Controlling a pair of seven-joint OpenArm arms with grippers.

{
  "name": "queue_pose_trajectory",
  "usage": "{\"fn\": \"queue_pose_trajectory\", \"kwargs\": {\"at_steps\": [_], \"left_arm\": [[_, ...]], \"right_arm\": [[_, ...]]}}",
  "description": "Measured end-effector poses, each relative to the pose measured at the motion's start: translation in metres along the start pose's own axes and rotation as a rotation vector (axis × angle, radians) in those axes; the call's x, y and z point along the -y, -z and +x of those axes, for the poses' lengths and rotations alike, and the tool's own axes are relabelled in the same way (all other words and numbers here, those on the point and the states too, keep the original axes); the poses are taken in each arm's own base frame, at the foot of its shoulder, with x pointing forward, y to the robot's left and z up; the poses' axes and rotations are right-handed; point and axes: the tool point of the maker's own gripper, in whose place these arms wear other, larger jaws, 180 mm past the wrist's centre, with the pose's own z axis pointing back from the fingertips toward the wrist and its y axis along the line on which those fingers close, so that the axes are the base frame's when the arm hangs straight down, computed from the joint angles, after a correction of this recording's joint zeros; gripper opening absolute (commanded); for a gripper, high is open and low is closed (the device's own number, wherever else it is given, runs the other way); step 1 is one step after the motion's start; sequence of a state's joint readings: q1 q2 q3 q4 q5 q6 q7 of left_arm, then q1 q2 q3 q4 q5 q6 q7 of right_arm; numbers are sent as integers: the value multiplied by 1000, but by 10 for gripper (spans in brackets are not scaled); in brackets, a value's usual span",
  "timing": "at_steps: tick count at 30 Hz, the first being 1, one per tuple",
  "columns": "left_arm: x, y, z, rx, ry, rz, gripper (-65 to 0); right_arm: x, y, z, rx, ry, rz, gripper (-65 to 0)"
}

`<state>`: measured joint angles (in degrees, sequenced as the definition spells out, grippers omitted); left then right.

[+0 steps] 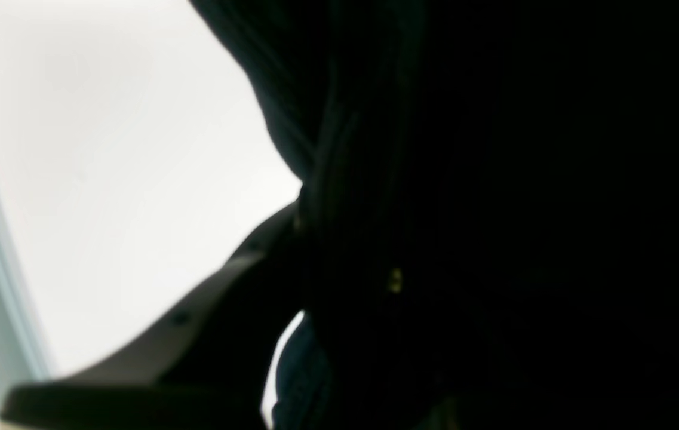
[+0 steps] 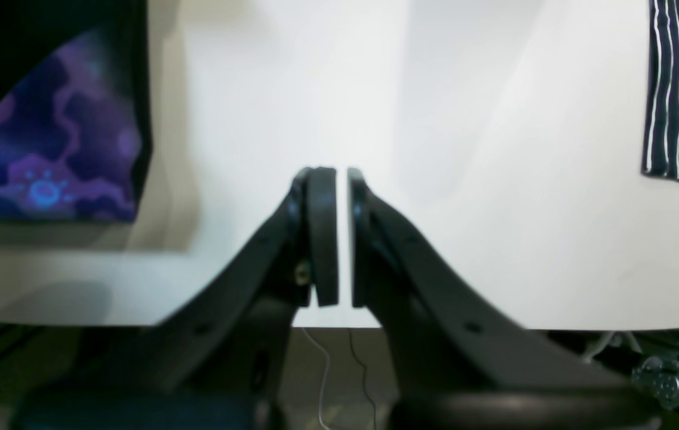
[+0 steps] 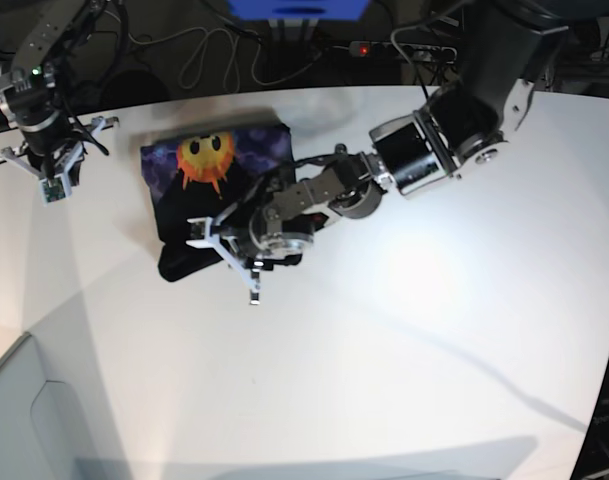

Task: Fold the T-shirt properly
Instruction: 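Drag the folded shirt with the left gripper toward the right gripper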

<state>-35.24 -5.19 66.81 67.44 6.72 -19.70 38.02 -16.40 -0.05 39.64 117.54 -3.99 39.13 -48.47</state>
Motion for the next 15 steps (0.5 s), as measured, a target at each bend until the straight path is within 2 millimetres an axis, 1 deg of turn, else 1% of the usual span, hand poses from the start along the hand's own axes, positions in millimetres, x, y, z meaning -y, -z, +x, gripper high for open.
{"fn": "queue_pose_trajectory", "kwargs": {"at_steps": [1, 2, 5, 6, 7, 10, 13, 14, 15], "left_arm": [[-1, 0, 0, -1, -4, 2, -640], [0, 0, 1, 0, -4, 0, -592], [-2, -2, -1, -17, 1, 6, -397], [-3, -2, -2, -27, 2, 12, -350], [-4, -3, -2, -31, 3, 13, -327], [-8, -8, -1, -22, 2, 24, -334], [-13, -21, -3, 15, -69, 23, -336], [-18, -28, -5, 9, -72, 34, -336], [-23, -33, -4, 19, -82, 51, -336]], "right_arm": [[0, 0, 0, 0, 0, -1, -650], [0, 0, 0, -1, -1, -1, -650], [0, 0, 0, 0, 0, 0, -650], [0, 0, 0, 0, -1, 0, -650], [0, 0, -1, -2, -1, 1, -650], [-4, -1, -6, -16, -4, 11, -650], [-4, 0, -4, -10, -4, 12, -650], [-4, 0, -4, -10, -4, 12, -650], [-4, 0, -4, -10, -4, 11, -650]]}}
